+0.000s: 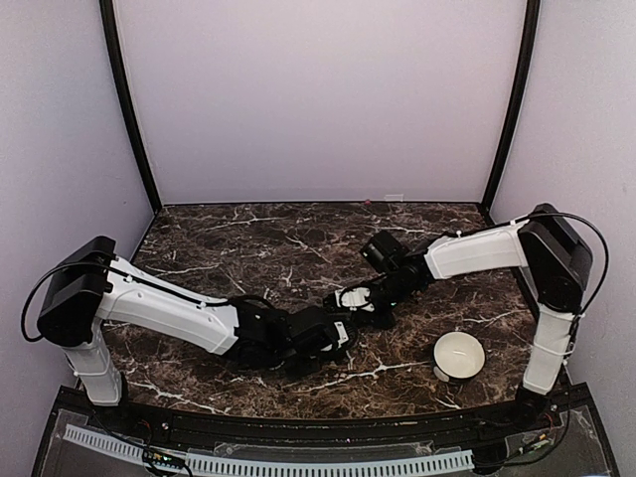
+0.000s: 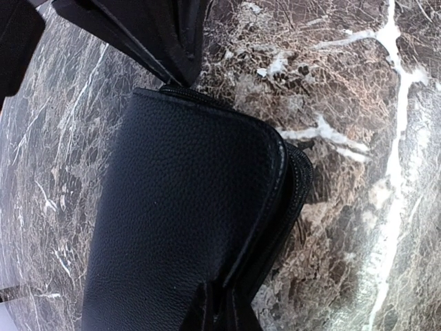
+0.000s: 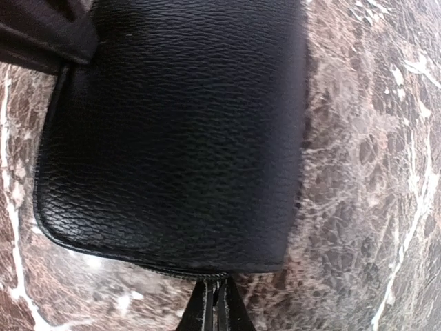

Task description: Sort the hair-cutting tools

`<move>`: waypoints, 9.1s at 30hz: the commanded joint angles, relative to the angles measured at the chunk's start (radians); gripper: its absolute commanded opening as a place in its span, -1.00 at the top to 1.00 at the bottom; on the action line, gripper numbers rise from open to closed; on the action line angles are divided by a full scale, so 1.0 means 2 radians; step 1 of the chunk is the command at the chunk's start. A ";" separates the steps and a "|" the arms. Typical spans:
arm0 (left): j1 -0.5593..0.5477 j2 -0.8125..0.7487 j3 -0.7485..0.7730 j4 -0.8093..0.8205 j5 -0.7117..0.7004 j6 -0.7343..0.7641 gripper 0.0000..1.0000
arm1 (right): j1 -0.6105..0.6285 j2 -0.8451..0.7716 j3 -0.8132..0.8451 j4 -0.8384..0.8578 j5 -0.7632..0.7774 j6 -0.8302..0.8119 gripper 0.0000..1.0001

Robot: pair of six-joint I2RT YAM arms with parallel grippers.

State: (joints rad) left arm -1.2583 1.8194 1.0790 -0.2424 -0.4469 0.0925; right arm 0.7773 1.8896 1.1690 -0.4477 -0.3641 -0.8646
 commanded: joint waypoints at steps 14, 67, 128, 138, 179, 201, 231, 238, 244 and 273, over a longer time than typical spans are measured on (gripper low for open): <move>0.031 -0.010 -0.057 0.009 0.016 -0.041 1.00 | -0.036 -0.013 -0.014 -0.041 0.007 0.013 1.00; 0.049 -0.102 -0.065 0.011 -0.005 -0.135 -0.34 | 0.016 -0.074 -0.052 -0.007 -0.001 0.166 1.00; 0.154 -0.134 -0.069 -0.055 0.144 -0.265 -0.24 | 0.019 0.172 0.267 -0.049 0.096 0.160 1.00; 0.154 -0.044 -0.038 -0.031 0.179 -0.280 1.00 | 0.019 0.176 0.257 -0.052 0.086 0.155 1.00; 0.166 -0.106 -0.118 0.021 0.137 -0.337 0.71 | 0.102 0.035 0.055 -0.014 0.027 0.168 1.00; 0.181 -0.209 -0.241 0.019 0.174 -0.375 0.64 | 0.059 0.036 0.068 -0.003 0.027 0.183 1.00; 0.112 -0.170 -0.102 0.001 0.116 -0.233 0.22 | 0.023 0.047 0.070 0.008 0.061 0.171 1.00; 0.189 -0.101 -0.015 -0.008 0.129 -0.208 0.10 | 0.023 0.051 0.068 0.010 0.055 0.167 1.00; 0.241 -0.024 0.051 -0.007 0.158 -0.208 -0.41 | 0.023 0.053 0.072 0.010 0.052 0.168 1.00; 0.384 0.133 0.168 -0.031 0.527 -0.046 0.20 | 0.023 0.070 0.086 0.004 0.032 0.167 1.00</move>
State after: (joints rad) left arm -0.4911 2.0590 1.3800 -0.2604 0.5388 -0.0216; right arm 0.8307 2.0060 1.3163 -0.4377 -0.2924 -0.5232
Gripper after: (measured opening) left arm 0.433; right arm 0.004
